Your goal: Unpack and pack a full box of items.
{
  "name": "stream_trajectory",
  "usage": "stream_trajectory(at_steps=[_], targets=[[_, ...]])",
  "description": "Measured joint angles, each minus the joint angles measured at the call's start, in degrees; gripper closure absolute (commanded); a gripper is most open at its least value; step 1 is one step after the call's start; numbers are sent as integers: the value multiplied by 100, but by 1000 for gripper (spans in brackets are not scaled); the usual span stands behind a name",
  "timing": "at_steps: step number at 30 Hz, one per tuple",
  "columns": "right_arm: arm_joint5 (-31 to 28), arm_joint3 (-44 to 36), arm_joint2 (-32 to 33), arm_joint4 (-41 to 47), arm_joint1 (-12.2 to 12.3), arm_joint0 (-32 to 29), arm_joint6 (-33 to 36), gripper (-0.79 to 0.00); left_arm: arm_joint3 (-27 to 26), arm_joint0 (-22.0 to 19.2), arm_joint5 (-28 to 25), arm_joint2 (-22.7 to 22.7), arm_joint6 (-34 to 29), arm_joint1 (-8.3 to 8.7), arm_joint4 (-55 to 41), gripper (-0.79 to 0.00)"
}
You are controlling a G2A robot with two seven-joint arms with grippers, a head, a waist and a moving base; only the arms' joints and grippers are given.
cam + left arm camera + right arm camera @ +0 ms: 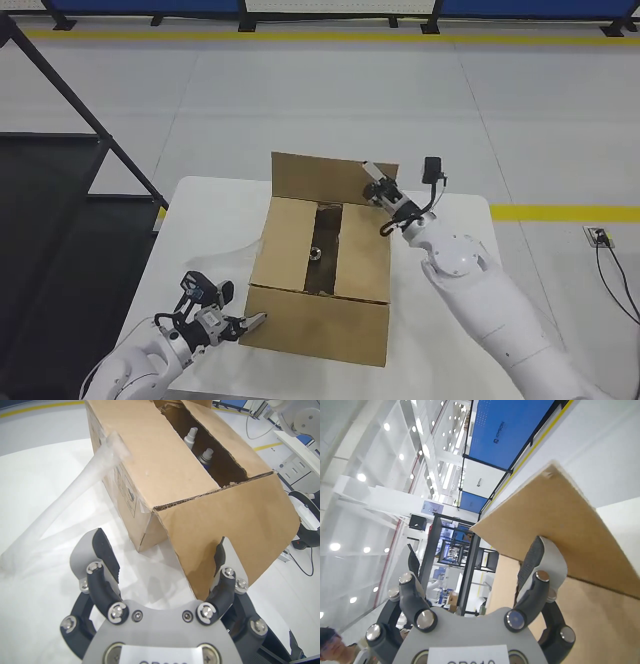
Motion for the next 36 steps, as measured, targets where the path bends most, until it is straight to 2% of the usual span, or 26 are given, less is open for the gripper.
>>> stream_trajectory(at_steps=[5, 15, 18, 21, 24, 27, 31, 34, 36], targets=[[173, 848, -407, -413, -318, 465, -564, -785, -10, 56, -16, -18, 75, 15, 17, -785], [284, 2078, -690, -499, -756, 909, -447, -785, -14, 121, -8, 3, 173, 38, 85, -785], [157, 2274, -659, -453, -835, 975, -400, -785, -13, 125, -8, 25, 181, 43, 105, -785], [-243, 2278, -543, -292, -870, 960, -298, -785, -29, 135, -21, 28, 241, 48, 98, -785], [-704, 2076, -362, -44, -849, 867, 56, -785, -72, 175, -45, -39, 382, 53, -49, -785], [-913, 1649, -156, 341, -775, 687, 918, -785, -141, 236, -44, -204, 549, 64, -280, -785], [-357, 839, 36, 459, -588, 373, 2422, -785, -251, 381, 43, -579, 943, 77, -671, -785], [224, 182, 142, 190, -447, 76, 3094, -785, -298, 510, 45, -848, 1164, 87, -926, -785], [563, -167, 200, -13, -379, -91, 3238, -785, -314, 578, 29, -978, 1231, 94, -1016, -785]])
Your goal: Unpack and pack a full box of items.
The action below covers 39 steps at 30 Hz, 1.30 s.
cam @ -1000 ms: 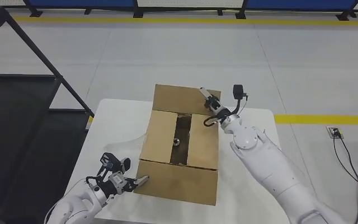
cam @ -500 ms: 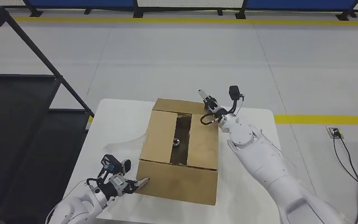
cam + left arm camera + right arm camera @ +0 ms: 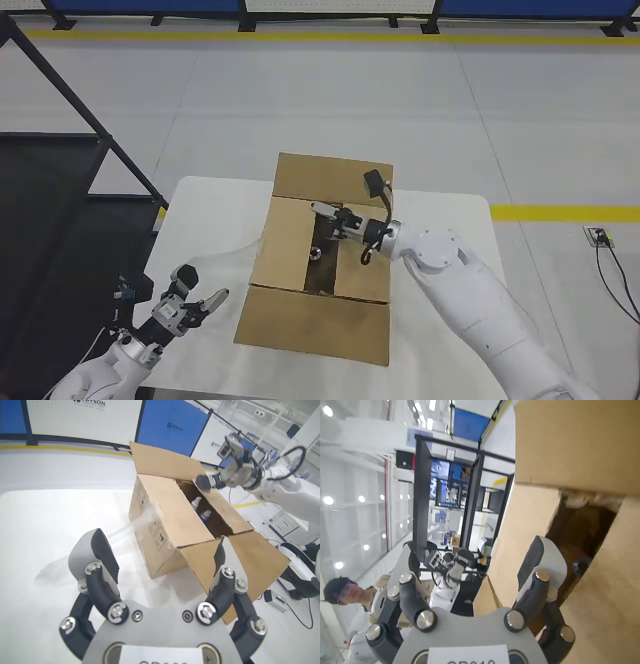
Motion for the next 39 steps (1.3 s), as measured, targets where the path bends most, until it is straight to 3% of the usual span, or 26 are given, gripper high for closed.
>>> stream_trajectory(at_steps=[7, 14, 28, 39], targets=[[993, -799, -11, -762, 81, -397, -257, -785, -13, 195, -122, -246, 130, 17, -75, -785], [1264, -588, -275, -804, -65, -275, -351, -785, -43, 316, -241, -274, 256, 15, -94, -785], [615, 779, -438, 696, -556, 314, -13, -785, -70, 412, -365, -173, 317, 5, -98, -785], [234, 307, -368, 982, -690, 283, 26, -785, -164, 260, -195, 112, 1, -1, 151, -785]])
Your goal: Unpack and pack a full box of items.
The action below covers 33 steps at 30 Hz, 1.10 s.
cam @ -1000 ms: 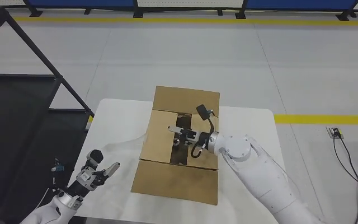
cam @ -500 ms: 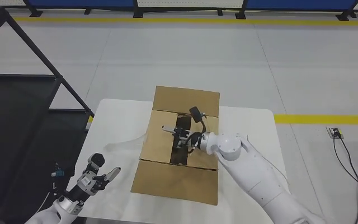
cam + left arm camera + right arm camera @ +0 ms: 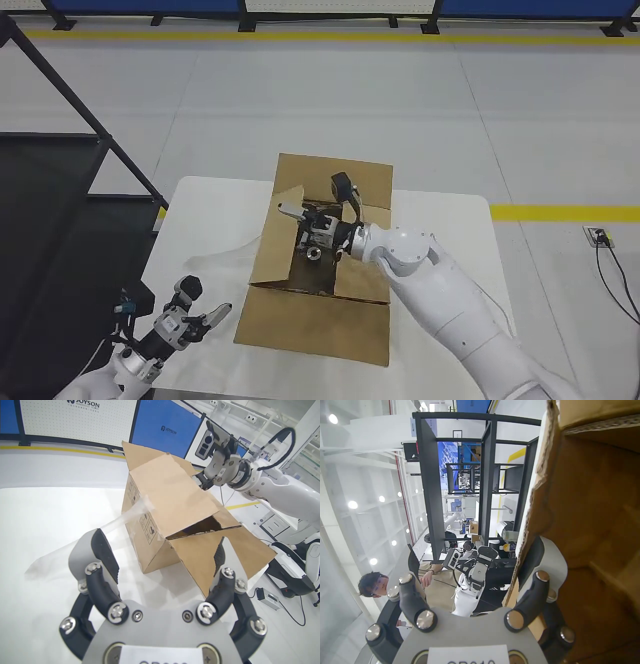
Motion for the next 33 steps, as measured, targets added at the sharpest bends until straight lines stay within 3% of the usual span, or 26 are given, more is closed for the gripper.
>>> stream_trajectory(at_steps=[9, 16, 19, 27, 33], targets=[[-354, -305, -302, 53, -276, 15, -588, -785, -18, -489, 713, 400, -239, -31, 545, -785], [-644, 86, -590, 198, -553, 205, -599, -785, 255, -1081, 1559, 830, -204, -118, 435, -785], [-784, 250, -644, 200, -630, 256, -486, -785, 359, -1233, 1693, 923, -174, -143, 272, -785], [-1170, 316, -489, 96, -669, 212, -312, -785, 459, -1162, 1718, 689, -49, -147, -149, -785], [-1446, -56, -13, -103, -499, -62, -235, -785, 558, -1003, 1711, 395, -95, -127, -365, -785]])
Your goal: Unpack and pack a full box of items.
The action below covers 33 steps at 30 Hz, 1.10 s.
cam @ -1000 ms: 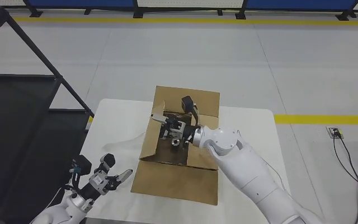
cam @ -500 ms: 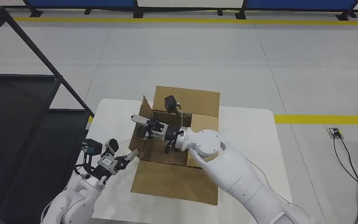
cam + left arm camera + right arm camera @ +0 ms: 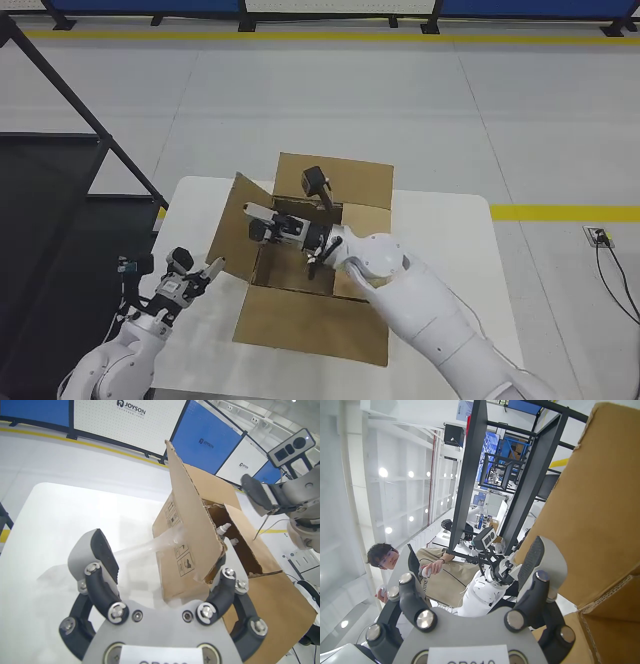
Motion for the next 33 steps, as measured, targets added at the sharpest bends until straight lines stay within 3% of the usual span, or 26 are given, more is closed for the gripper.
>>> stream_trajectory(at_steps=[6, 13, 21, 27, 33], targets=[[-121, -839, 792, -348, 316, -615, 137, -785, 240, 13, 8, -124, -222, 10, -240, -785], [5, -2413, 1934, -775, 706, -1771, 398, -785, 612, -64, 52, -20, -474, 17, -13, -785], [94, -3216, 2761, -657, 910, -2524, 578, -785, 889, -136, 101, 21, -424, 12, 94, -785], [127, -3250, 3035, -453, 983, -2638, 733, -785, 650, -44, 95, -68, -235, 6, -38, -785], [224, -3214, 3207, -429, 1047, -2675, 844, -785, -49, 249, 149, -370, 58, 9, -197, -785]])
